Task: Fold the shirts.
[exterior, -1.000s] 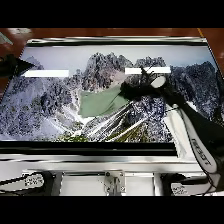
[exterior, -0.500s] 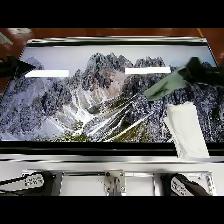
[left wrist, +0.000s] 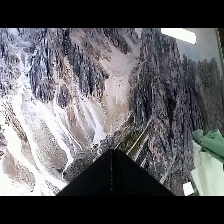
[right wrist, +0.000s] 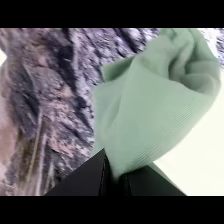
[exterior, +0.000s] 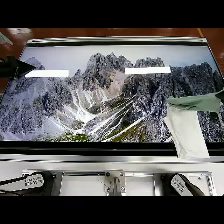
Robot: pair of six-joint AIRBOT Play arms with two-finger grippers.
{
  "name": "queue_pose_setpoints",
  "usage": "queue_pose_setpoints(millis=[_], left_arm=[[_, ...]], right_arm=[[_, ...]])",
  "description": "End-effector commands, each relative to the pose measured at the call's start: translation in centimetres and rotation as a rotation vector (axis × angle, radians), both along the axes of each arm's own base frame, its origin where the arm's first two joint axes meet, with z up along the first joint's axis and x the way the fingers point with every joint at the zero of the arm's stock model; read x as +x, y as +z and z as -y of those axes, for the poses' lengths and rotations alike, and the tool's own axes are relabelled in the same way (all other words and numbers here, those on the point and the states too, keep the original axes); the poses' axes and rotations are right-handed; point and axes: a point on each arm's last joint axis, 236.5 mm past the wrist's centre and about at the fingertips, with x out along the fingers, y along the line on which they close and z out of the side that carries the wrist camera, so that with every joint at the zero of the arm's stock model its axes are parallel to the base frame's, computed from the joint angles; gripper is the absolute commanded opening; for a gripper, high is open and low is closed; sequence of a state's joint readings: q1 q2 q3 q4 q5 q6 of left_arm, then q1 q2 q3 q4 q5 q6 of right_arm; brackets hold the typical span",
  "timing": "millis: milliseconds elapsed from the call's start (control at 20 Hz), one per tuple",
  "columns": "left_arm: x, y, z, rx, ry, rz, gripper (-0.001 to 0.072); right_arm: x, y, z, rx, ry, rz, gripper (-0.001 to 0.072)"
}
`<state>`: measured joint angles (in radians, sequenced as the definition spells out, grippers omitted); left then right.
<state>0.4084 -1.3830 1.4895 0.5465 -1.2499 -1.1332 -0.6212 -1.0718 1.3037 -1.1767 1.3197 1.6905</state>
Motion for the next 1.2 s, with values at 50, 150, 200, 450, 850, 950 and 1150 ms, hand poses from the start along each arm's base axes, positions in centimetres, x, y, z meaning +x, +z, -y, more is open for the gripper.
queue_pose_setpoints(millis=[50,150,200,450,850,950,1150], left_arm=[[0.0,0.0,0.0,0.001,0.0,0.0,0.0046],[0.0,0.0,0.0,0.005,-0.003,0.005,0.0046],[0.0,0.0,0.0,0.005,-0.003,0.005,0.0047],[0.0,0.0,0.0,0.005,-0.004,0.004,0.0047],[0.0,0.0,0.6,0.006,-0.017,0.005,0.0046],[0.0,0.0,1.4,0.026,-0.047,0.023,0.0046],[-0.3,-1.5,3.5,0.132,-0.101,-0.005,0.0045]], right_arm=[[-6.4,-3.0,1.6,-0.033,-0.04,-0.283,0.0074],[-9.9,-4.5,2.4,-0.056,-0.066,-0.442,0.0073],[-11.3,-5.5,2.5,-0.053,-0.077,-0.507,0.0073],[-16.0,-12.7,-0.1,0.059,-0.054,-0.727,0.0073],[-19.0,-17.9,0.9,0.005,-0.13,-0.82,0.0655],[-19.8,-16.8,2.1,-0.049,-0.119,-0.862,0.0654],[-12.6,-9.3,6.1,-0.187,-0.155,-0.571,0.0645]])
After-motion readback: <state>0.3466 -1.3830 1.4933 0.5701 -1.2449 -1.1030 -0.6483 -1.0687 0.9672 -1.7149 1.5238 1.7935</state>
